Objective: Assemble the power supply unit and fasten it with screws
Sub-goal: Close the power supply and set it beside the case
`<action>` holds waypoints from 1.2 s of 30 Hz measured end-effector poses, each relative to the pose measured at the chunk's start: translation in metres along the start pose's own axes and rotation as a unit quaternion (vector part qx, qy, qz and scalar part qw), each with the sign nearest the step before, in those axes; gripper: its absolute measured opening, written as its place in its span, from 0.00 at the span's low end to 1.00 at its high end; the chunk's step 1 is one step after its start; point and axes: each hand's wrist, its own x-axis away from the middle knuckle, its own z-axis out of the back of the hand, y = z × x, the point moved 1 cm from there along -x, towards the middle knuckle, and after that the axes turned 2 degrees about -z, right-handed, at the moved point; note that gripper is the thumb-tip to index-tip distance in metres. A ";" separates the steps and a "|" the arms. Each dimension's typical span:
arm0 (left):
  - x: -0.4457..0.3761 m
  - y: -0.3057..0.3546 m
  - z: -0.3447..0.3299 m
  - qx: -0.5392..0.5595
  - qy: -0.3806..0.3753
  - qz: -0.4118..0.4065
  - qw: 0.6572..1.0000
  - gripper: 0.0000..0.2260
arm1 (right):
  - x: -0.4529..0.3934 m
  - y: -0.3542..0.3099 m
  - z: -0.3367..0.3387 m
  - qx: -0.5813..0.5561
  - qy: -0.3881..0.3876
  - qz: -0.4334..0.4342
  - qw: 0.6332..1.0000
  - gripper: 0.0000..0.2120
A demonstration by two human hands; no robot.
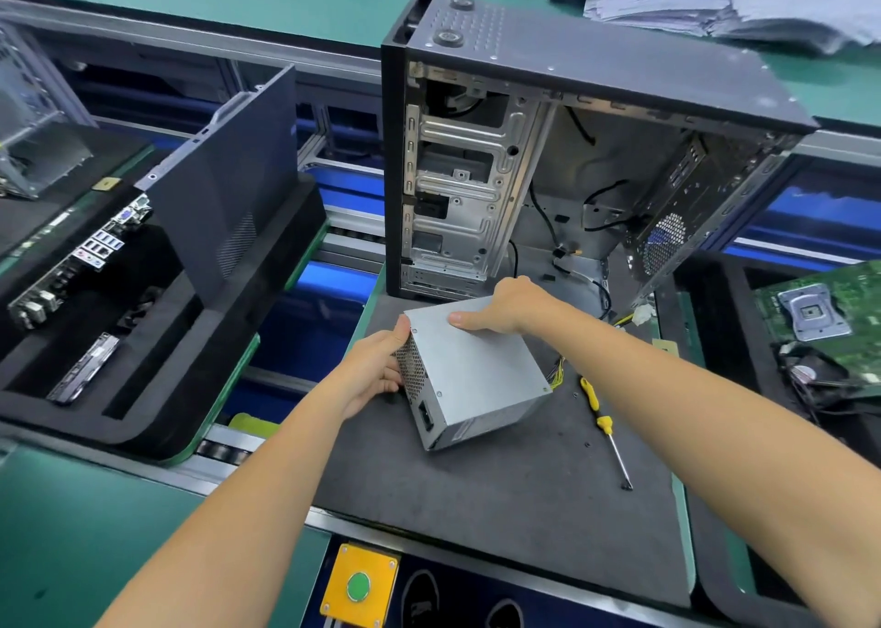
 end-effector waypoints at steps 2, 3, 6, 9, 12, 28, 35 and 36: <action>0.001 0.002 0.002 0.011 -0.007 0.006 1.000 0.39 | 0.001 0.000 -0.002 0.022 0.001 0.005 1.000 0.35; 0.001 0.003 0.002 0.015 -0.007 0.007 1.000 0.39 | 0.001 -0.001 -0.004 0.029 0.007 0.011 1.000 0.34; 0.003 0.000 0.002 0.014 -0.010 0.008 1.000 0.39 | 0.000 -0.004 -0.008 0.032 0.017 0.016 0.999 0.31; 0.003 0.001 0.000 0.011 -0.006 0.007 1.000 0.36 | -0.001 -0.004 -0.008 0.029 0.018 0.010 0.999 0.31; 0.002 0.002 0.001 -0.011 0.003 0.000 1.000 0.34 | 0.000 -0.003 -0.006 0.003 0.009 -0.005 1.000 0.32; 0.014 0.000 0.001 -0.008 -0.022 -0.036 0.999 0.26 | -0.004 0.004 -0.020 -0.176 -0.014 -0.065 0.982 0.34; 0.015 -0.004 0.006 0.041 -0.008 -0.024 0.999 0.21 | -0.010 0.009 -0.025 -0.268 0.055 -0.059 0.960 0.20; 0.014 -0.003 0.006 0.038 -0.006 -0.023 0.999 0.19 | -0.010 0.009 -0.026 -0.266 0.072 -0.054 0.960 0.18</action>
